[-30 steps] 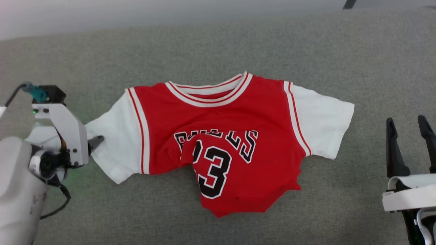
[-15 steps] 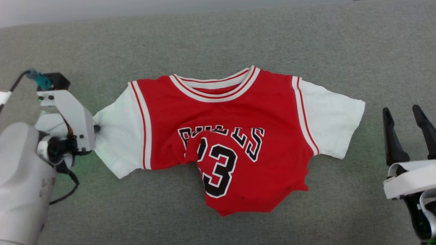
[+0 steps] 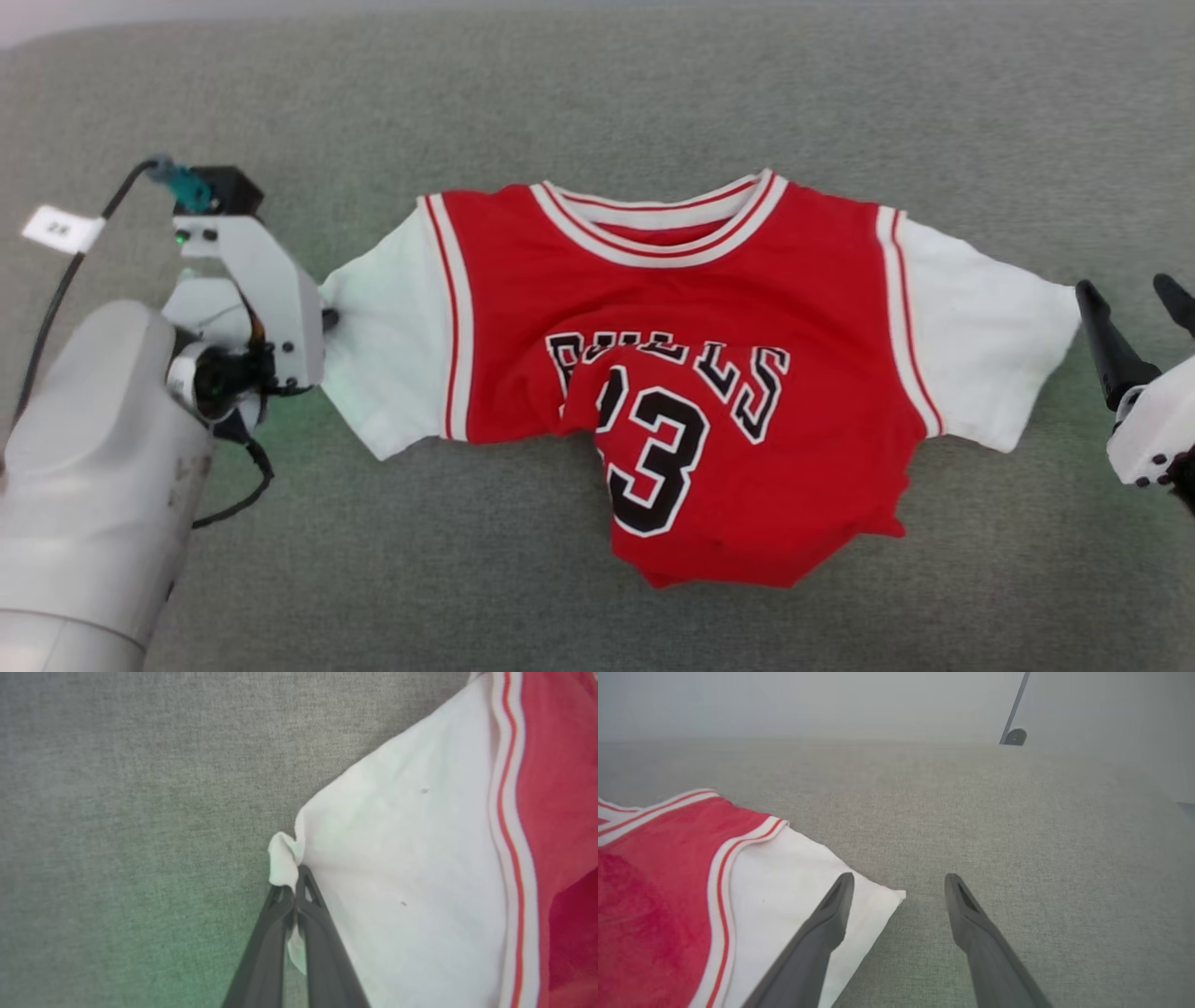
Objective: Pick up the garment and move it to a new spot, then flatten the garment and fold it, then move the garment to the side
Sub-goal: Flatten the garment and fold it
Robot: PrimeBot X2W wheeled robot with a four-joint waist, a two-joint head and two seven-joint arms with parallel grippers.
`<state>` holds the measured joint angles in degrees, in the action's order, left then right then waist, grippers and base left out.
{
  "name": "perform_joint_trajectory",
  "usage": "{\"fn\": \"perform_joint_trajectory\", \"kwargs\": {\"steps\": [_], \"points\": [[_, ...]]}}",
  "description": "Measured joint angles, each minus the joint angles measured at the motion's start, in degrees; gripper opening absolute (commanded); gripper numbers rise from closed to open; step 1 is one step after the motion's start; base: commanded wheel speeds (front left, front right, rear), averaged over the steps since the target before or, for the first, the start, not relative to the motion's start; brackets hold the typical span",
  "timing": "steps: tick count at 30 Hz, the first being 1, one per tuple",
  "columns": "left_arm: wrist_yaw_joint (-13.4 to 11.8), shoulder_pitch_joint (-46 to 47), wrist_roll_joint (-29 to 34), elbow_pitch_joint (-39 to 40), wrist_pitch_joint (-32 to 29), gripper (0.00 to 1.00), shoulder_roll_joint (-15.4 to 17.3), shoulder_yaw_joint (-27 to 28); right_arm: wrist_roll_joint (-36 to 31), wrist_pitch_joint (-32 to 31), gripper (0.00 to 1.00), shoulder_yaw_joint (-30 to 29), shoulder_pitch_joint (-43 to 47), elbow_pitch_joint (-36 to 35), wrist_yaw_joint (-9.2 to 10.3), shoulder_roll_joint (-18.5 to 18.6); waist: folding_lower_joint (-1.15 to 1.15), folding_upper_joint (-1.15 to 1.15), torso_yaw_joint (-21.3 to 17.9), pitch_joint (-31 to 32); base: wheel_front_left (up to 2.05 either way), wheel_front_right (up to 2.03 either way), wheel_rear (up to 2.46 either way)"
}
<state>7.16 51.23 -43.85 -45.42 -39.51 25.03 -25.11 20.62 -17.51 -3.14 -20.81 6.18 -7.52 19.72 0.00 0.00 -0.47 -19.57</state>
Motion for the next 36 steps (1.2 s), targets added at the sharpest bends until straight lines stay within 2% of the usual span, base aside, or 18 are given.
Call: {"fn": "perform_joint_trajectory", "kwargs": {"steps": [12,13,14,15,21,26,29,36], "points": [[0.16,3.43,-2.72,1.55,1.76,0.0,-1.02,-4.82,4.68,-16.79,1.0,0.52,-7.05,10.38,0.01,1.0,0.0,0.0,3.46,-3.45,0.0,0.0,0.0],[0.16,3.63,-3.02,1.52,1.83,0.0,-1.03,-5.17,5.3,-18.22,0.76,0.47,-7.76,11.04,0.01,1.04,0.0,0.0,3.65,-3.62,0.0,0.0,0.0],[0.18,3.8,-3.25,1.46,2.04,0.0,-1.04,-5.52,5.71,-19.78,0.3,0.55,-8.45,11.48,0.05,1.23,0.0,0.0,3.83,-3.74,0.0,0.0,0.0],[0.18,3.99,-3.58,1.33,2.24,0.0,-1.03,-5.84,5.94,-21.06,0.0,0.62,-9.08,11.83,0.07,1.42,0.0,0.0,3.98,-3.84,0.0,0.0,0.0],[0.24,5.19,-5.66,-0.37,2.49,0.0,-1.01,-7.78,7.21,-28.8,0.0,1.25,-12.77,13.43,0.05,1.32,0.0,0.0,4.21,-3.35,0.0,0.0,0.0],[0.23,6.22,-6.62,-1.83,2.12,0.0,-1.09,-9.1,6.71,-32.57,0.0,0.81,-14.84,13.92,0.05,1.07,0.0,0.0,4.22,-2.18,0.0,0.0,0.0],[0.24,7.36,-7.08,-2.55,1.89,0.0,-1.22,-9.72,8.03,-33.99,0.0,0.02,-17.81,14.36,0.05,-0.66,0.0,0.0,4.21,-1.21,0.0,0.0,0.0],[0.24,12.94,-7.15,-3.67,2.92,0.0,-1.36,-9.99,7.54,-32.15,0.0,0.86,-25.36,14.85,0.04,-1.25,0.0,0.0,4.23,1.59,0.0,0.0,0.0]]}}
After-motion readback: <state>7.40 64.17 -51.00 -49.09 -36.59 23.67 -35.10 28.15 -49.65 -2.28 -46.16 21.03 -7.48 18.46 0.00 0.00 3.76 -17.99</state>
